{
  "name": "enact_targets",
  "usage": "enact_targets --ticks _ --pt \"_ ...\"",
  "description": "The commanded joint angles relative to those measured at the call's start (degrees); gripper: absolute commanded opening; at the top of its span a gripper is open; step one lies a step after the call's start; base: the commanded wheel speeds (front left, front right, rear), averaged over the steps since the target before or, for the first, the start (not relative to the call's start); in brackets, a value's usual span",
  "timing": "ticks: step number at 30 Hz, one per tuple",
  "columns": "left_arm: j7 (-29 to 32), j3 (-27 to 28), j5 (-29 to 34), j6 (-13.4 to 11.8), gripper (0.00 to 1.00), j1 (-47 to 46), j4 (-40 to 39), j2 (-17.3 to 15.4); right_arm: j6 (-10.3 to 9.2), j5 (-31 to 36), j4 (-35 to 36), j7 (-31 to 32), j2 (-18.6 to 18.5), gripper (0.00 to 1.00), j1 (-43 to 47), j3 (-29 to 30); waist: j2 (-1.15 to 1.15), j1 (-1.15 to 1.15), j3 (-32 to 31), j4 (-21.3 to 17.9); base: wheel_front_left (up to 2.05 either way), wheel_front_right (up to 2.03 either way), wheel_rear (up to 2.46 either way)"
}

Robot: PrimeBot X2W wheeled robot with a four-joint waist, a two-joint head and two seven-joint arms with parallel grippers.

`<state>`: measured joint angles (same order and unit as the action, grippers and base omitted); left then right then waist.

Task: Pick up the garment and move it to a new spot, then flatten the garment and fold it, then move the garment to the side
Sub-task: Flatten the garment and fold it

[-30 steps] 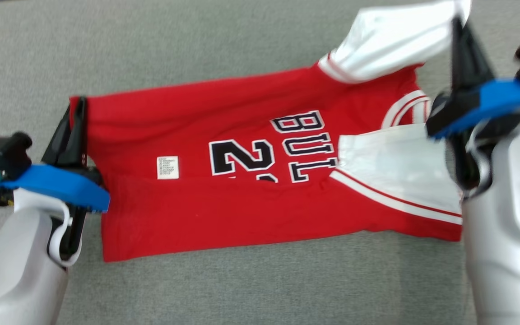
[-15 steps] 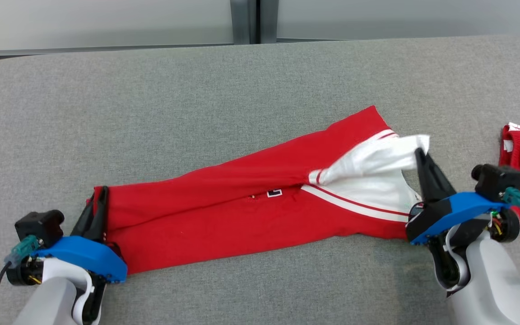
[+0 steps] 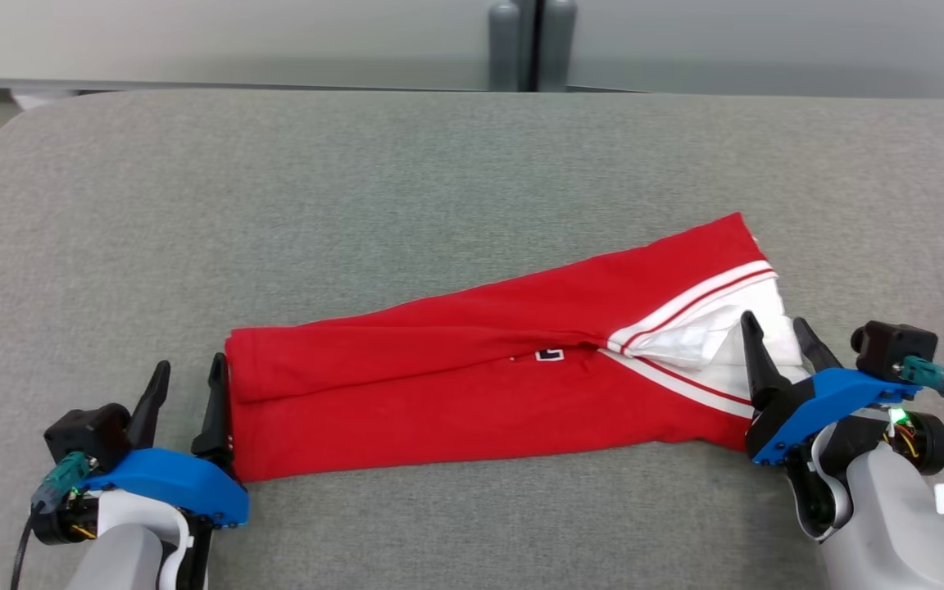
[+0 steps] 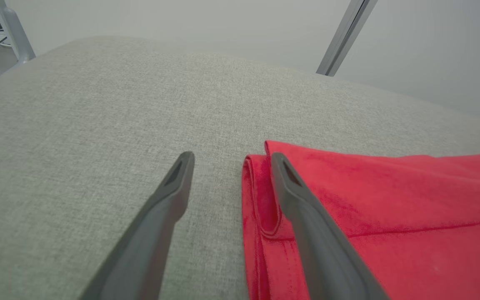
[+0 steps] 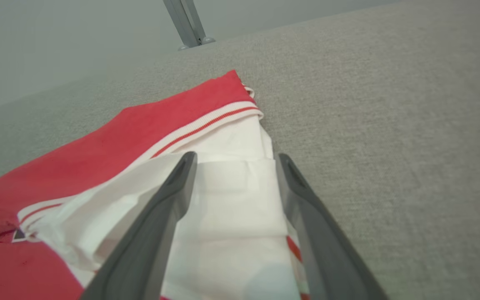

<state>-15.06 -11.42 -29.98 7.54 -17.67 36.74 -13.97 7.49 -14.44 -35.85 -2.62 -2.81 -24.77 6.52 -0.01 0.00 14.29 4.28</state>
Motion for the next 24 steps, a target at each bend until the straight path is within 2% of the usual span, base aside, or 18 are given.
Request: enact_targets --ticks 1,8,9,11,17,24 --pt "-0.1 0.4 0.3 -0.1 1.00 1.0 -0.3 0.3 0.01 1.5 -0.8 0.4 -0.2 1.00 -0.8 0.2 0.01 0.00 0.4 0.7 0.00 0.00 0.00" --pt "-0.1 0.5 0.8 -0.1 1.00 1.0 -2.0 1.2 0.01 5.7 -8.3 2.6 0.0 1.00 -2.4 2.0 0.01 0.00 1.3 3.5 0.00 0.00 0.00" --pt "-0.1 0.6 0.7 -0.1 1.00 1.2 -2.2 1.2 0.01 5.8 -9.6 3.1 0.1 0.83 -2.4 1.9 0.01 0.00 1.3 3.6 0.00 0.00 0.00" --pt "-0.1 0.6 0.6 -0.1 1.00 1.4 -2.3 1.3 0.02 5.8 -11.9 3.4 0.3 0.00 -2.2 2.0 0.01 0.00 1.3 3.7 0.00 0.00 0.00" --pt "-0.1 0.8 0.5 -0.1 1.00 2.2 -2.5 1.3 -0.06 6.3 -14.7 -1.6 0.1 0.00 -2.8 4.8 0.01 0.00 0.6 3.3 0.00 0.00 0.00" --pt "-0.1 0.5 0.8 -0.1 1.00 3.8 -2.9 2.0 -0.05 8.4 -10.6 -8.6 -0.4 0.00 -3.3 11.4 0.01 0.00 -1.7 1.0 0.00 0.00 0.00"
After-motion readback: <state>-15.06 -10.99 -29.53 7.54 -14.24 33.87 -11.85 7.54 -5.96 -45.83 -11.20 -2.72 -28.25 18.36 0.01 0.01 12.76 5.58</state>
